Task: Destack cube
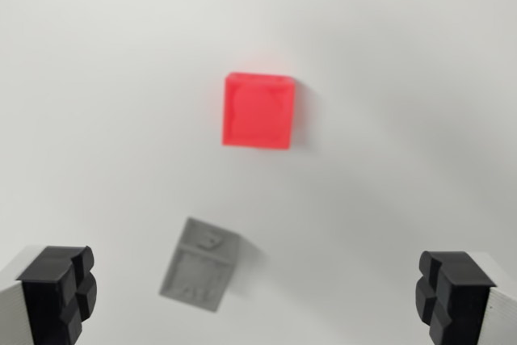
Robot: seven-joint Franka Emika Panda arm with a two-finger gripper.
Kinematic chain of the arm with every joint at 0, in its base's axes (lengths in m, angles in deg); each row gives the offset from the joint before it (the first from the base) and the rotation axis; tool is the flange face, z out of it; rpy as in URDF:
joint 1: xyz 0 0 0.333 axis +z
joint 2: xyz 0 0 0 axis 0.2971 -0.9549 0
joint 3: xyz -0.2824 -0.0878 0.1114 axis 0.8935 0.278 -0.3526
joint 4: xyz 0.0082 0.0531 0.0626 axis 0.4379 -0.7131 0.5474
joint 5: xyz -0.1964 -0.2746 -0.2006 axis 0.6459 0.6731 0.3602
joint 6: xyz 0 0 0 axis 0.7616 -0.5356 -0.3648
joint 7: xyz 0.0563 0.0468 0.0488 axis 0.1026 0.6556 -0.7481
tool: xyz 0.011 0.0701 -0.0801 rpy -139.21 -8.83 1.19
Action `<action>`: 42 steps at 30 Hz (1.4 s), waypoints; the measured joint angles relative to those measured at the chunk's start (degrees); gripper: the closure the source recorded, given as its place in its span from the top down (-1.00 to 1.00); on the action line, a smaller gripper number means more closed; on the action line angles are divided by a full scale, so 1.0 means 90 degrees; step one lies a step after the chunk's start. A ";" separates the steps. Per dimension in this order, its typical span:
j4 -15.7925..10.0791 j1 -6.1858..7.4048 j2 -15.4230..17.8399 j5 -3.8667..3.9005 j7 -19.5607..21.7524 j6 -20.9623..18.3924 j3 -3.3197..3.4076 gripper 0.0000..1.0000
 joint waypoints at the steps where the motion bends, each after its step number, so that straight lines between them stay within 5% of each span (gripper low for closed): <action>1: 0.0024 0.0000 0.0027 0.0000 0.0000 -0.0051 0.0000 1.00; 19: 0.0322 0.0000 0.0271 0.0002 0.0002 -0.0598 0.0000 1.00; 42: 0.0336 0.0000 0.0272 0.0002 0.0002 -0.0628 0.0000 1.00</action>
